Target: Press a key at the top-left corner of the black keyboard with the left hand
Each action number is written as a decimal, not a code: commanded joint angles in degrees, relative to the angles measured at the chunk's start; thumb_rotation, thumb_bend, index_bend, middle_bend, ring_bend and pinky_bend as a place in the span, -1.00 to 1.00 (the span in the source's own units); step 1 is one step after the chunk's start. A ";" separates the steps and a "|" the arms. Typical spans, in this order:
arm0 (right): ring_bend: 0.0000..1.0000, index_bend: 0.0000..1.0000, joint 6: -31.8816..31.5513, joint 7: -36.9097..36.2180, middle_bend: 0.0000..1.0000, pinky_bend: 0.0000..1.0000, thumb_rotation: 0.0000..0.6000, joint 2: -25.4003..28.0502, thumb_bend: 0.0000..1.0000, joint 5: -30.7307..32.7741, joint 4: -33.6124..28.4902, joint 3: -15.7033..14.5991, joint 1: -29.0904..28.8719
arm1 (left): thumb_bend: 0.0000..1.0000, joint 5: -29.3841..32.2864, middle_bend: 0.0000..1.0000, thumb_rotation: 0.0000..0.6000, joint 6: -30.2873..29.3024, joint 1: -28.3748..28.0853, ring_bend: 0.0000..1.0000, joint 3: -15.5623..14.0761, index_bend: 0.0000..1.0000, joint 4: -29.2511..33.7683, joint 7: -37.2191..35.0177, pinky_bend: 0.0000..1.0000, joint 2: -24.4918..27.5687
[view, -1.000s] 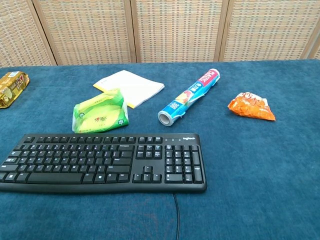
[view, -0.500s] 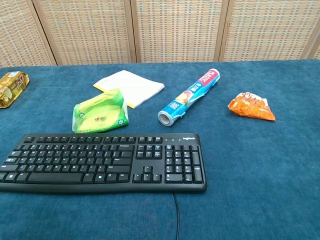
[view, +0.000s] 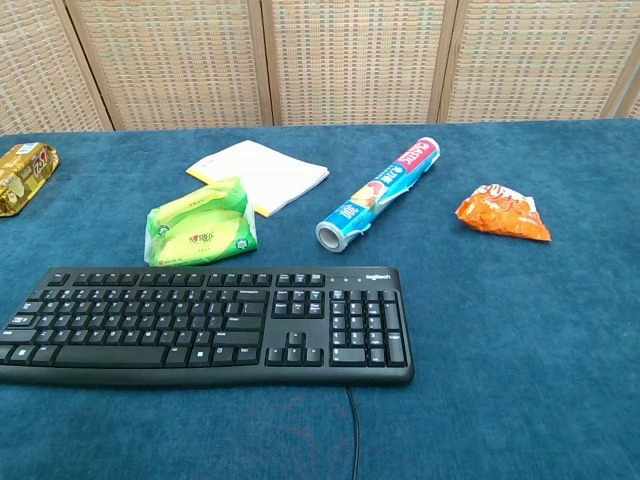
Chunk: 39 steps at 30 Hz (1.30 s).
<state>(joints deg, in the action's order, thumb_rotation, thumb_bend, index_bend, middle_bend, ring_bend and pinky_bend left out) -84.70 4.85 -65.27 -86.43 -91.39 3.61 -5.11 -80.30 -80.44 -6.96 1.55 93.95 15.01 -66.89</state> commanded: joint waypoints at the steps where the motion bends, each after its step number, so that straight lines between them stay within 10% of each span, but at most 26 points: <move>1: -1.00 -1.00 0.08 0.01 -1.00 -1.00 1.00 0.05 -0.90 0.04 0.00 0.01 -0.03 | -1.00 -0.03 -1.00 1.00 -0.07 0.03 -1.00 -0.01 -1.00 0.05 0.09 -1.00 -0.01; 13: -1.00 -1.00 0.10 0.02 -1.00 -1.00 1.00 0.06 -0.90 0.37 -0.16 0.20 -0.03 | -0.73 0.67 -0.97 1.00 -1.98 0.20 -0.92 1.17 -1.00 0.67 2.77 -0.94 -1.51; 23: -1.00 -1.00 -0.03 -0.26 -1.00 -1.00 1.00 0.16 -0.91 0.06 -0.46 0.16 -0.04 | 0.10 2.18 0.04 1.00 0.44 -1.77 0.00 2.22 -1.00 6.52 6.43 -0.40 -0.63; 39: -1.00 -1.00 0.53 -1.11 -1.00 -1.00 1.00 0.23 -0.90 0.11 -0.59 0.07 -0.24 | 0.52 16.44 0.17 1.00 17.32 -10.88 0.15 2.30 -1.00 22.60 14.77 -0.32 8.87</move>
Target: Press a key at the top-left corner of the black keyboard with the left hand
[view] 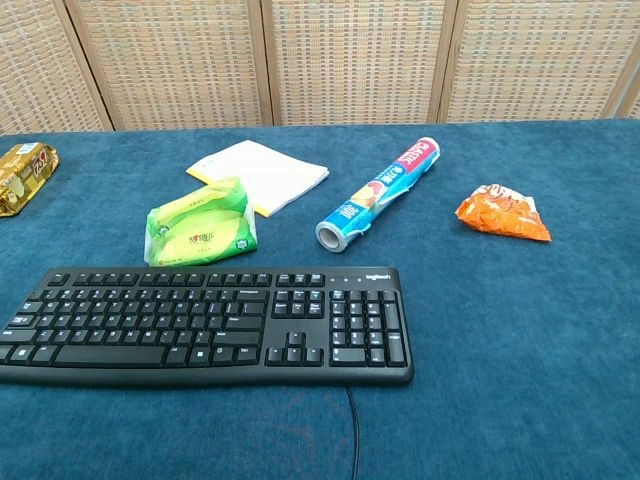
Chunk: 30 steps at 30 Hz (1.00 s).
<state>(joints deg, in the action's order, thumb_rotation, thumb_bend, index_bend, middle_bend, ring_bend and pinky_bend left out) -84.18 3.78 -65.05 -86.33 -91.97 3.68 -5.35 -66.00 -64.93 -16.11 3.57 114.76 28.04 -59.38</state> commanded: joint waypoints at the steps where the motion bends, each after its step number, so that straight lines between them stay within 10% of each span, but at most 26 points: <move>1: -1.00 -1.00 0.02 -0.17 -1.00 -1.00 1.00 0.04 -0.90 0.00 -0.06 0.00 0.00 | 0.53 3.46 0.17 1.00 2.85 -2.63 0.15 0.33 -1.00 2.55 2.69 -0.32 1.80; 30: -1.00 -1.00 0.08 -2.09 -1.00 -1.00 1.00 0.64 -0.91 -0.41 -0.36 -0.08 -0.11 | 0.58 52.23 0.18 1.00 11.19 -32.74 0.15 -2.80 -1.00 1.51 21.03 -0.31 -6.37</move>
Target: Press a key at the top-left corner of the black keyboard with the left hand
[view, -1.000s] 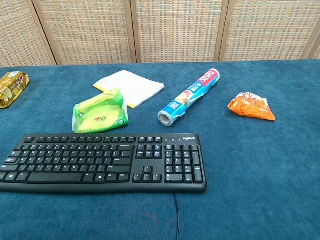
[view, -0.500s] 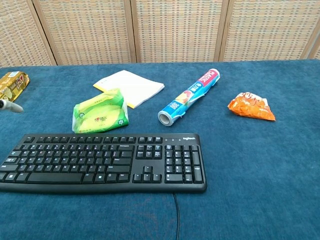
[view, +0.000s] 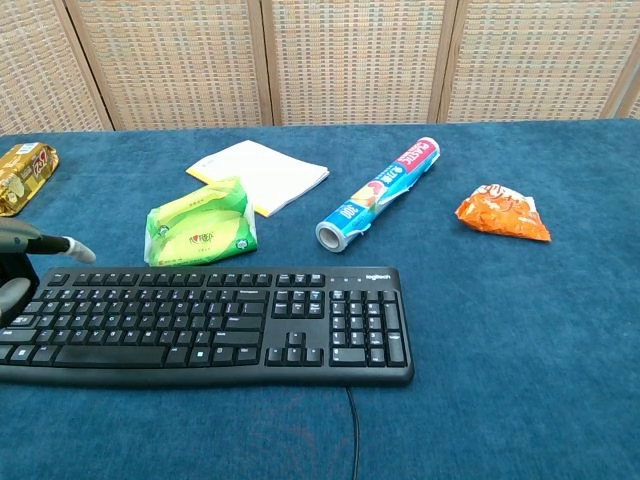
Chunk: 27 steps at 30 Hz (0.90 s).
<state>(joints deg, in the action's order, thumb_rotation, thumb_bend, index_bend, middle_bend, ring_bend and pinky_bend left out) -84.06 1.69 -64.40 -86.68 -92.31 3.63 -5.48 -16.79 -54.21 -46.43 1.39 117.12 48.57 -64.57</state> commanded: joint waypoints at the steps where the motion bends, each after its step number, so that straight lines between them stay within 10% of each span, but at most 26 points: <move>1: -1.00 -1.00 -0.11 -0.03 -1.00 -1.00 1.00 0.00 -0.90 -0.10 -0.03 -0.04 0.03 | 0.58 3.86 0.18 1.00 0.68 -3.06 0.15 -0.70 -1.00 -1.02 0.42 -0.31 -1.35; 27: -1.00 -1.00 -0.37 -0.76 -1.00 -1.00 1.00 0.27 -0.90 -0.20 -0.15 0.04 0.07 | 0.62 12.45 0.18 1.00 0.16 -12.39 0.15 -4.19 -1.00 -3.67 -1.15 -0.31 -4.98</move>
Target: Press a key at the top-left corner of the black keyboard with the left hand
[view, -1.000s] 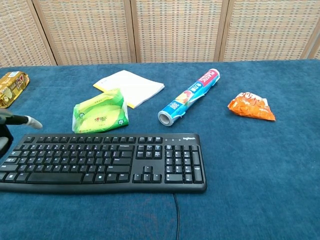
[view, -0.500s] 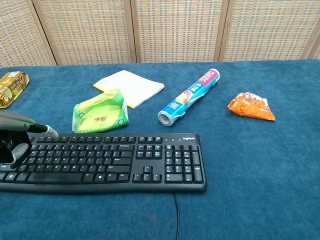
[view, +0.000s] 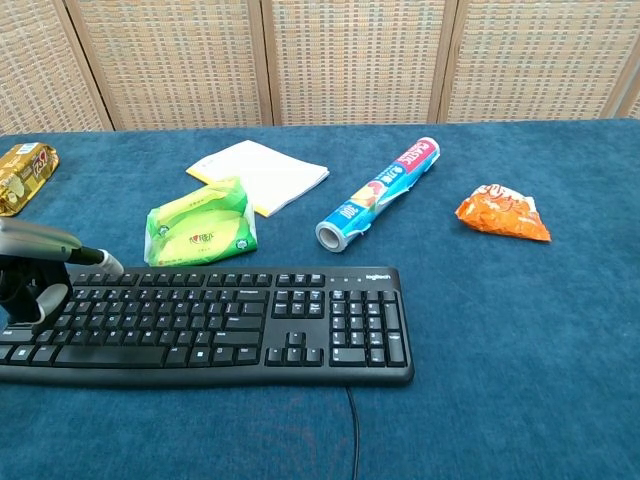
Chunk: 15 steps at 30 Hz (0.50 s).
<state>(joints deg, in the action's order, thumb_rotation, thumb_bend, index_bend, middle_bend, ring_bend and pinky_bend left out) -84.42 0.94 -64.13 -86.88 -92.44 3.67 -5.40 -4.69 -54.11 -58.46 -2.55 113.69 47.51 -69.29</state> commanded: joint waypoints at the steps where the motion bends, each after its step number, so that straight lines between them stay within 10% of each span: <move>1: -1.00 -1.00 -0.03 -0.07 -1.00 -1.00 1.00 0.04 -0.91 0.00 -0.04 0.01 0.02 | 0.62 0.61 0.18 1.00 0.04 -0.65 0.15 -0.36 -1.00 -0.41 -0.20 -0.31 -0.46; 15: -1.00 -1.00 -0.31 -0.25 -1.00 -1.00 1.00 0.17 -0.90 -0.23 -0.17 0.03 0.06 | 0.63 2.72 0.18 1.00 0.10 -2.89 0.15 -1.28 -1.00 -1.67 -0.63 -0.28 -1.69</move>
<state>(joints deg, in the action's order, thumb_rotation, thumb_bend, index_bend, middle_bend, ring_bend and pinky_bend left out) -84.71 0.69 -63.96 -87.10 -92.61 3.69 -5.34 -2.06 -54.07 -61.26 -3.79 112.09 46.84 -70.93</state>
